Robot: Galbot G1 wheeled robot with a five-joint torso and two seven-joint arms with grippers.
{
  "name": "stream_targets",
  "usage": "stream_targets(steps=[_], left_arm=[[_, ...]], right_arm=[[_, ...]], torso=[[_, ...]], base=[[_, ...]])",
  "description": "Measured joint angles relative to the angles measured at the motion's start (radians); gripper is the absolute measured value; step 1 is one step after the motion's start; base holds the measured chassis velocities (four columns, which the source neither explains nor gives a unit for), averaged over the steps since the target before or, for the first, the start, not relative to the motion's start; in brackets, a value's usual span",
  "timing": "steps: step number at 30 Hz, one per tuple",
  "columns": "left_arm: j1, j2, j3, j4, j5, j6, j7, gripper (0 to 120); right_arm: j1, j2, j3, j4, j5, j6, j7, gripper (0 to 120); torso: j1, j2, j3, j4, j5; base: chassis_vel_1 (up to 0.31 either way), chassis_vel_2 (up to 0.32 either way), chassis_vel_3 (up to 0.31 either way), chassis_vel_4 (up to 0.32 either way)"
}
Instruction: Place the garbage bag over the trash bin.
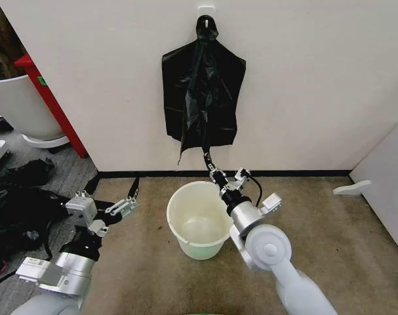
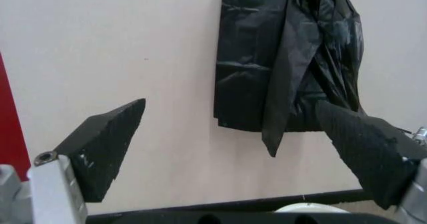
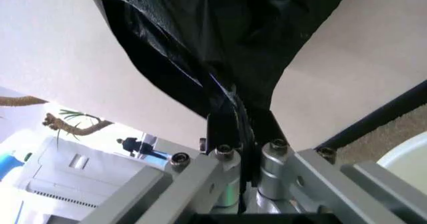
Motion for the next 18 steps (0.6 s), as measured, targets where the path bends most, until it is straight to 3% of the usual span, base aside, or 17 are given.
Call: stream_targets(steps=[18], left_arm=[[0.0,0.008,-0.001,-0.002,-0.005,0.001,0.001,100]], right_arm=[[-0.052,0.006,0.016,0.021,-0.03,0.005,-0.016,0]], torso=[[0.0,0.0,0.0,0.0,0.0]], base=[[0.0,0.0,0.0,0.0]])
